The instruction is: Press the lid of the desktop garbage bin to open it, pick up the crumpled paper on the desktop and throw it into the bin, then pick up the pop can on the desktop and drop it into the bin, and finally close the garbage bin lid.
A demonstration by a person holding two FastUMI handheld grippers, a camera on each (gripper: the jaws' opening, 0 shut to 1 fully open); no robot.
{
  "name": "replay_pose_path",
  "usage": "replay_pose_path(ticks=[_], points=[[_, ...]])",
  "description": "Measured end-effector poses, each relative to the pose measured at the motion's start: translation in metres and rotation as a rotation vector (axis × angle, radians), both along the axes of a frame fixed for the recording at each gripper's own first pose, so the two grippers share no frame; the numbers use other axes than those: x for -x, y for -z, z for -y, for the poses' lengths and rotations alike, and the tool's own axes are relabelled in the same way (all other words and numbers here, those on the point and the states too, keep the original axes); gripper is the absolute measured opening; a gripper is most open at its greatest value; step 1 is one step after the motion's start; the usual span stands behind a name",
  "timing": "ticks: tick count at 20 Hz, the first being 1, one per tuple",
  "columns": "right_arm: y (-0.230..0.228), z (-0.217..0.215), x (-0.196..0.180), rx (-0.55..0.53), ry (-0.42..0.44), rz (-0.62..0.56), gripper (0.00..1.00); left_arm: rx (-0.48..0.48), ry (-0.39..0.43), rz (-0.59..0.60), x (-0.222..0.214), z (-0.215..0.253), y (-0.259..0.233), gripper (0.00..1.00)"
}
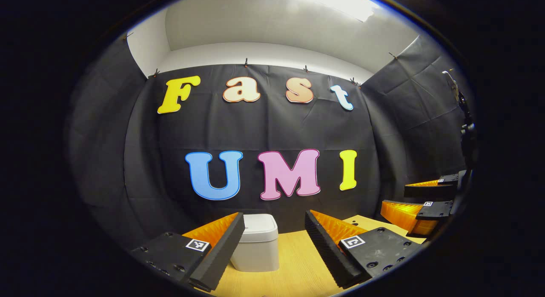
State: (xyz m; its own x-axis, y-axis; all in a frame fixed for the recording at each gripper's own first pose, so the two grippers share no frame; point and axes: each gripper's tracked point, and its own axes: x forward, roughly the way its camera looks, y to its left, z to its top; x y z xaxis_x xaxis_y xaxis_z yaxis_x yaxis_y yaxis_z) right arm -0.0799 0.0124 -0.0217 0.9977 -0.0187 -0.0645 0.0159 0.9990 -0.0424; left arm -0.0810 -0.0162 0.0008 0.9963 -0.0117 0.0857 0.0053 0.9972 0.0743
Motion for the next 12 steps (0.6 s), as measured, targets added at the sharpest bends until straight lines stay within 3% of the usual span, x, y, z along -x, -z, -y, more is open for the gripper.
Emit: replay_pose_path(ticks=[12], points=[[0.002, 0.003, -0.002, 0.002, 0.008, -0.015, 0.97, 0.038, -0.024, -0.032, -0.004, -0.009, 0.013, 0.92]])
